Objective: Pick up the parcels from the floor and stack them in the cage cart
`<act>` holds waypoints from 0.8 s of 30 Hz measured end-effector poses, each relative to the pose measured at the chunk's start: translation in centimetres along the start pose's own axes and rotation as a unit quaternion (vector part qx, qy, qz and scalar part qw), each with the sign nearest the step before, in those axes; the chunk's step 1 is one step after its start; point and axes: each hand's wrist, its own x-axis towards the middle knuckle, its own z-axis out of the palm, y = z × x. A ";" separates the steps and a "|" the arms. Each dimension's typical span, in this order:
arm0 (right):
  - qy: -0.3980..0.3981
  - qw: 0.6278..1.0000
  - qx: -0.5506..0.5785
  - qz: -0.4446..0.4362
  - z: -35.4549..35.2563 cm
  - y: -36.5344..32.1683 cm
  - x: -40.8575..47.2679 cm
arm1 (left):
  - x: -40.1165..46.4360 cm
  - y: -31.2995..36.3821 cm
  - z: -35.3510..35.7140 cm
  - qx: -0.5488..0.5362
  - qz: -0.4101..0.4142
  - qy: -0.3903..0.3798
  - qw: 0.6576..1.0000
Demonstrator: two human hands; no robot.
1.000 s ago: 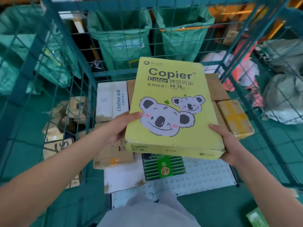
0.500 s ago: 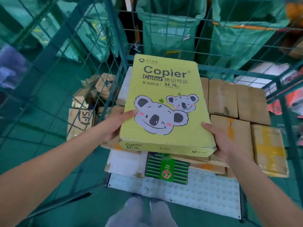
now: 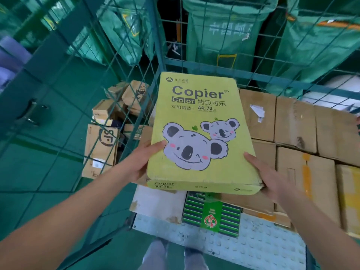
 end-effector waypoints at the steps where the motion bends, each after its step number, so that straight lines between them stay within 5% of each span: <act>1: 0.003 1.000 -0.007 0.003 0.4 0.2 0.5 | 0.6 -0.2 -0.4 -0.002 -0.001 0.003 1.000; 8: 0.015 0.999 0.019 0.042 4.2 1.8 3.5 | 4.9 -1.3 -3.9 -0.008 -0.004 0.019 1.000; 11: 0.047 0.980 0.184 0.062 5.4 2.9 5.1 | 6.5 -1.7 -4.8 -0.033 -0.012 0.029 0.999; 13: 0.076 0.926 0.368 0.040 6.3 3.4 6.0 | 7.5 -2.4 -4.6 -0.082 -0.043 0.026 0.995; 15: 0.070 0.897 0.436 0.001 7.5 3.2 5.9 | 8.3 -3.6 -3.4 -0.132 -0.075 -0.001 0.988; 19: 0.049 0.944 0.323 -0.053 10.4 2.6 6.9 | 10.0 -6.0 -0.3 -0.198 -0.082 -0.029 0.976; 24: 0.087 0.953 0.268 -0.107 8.7 0.2 9.2 | 11.7 -5.7 -0.8 -0.185 -0.117 -0.055 0.974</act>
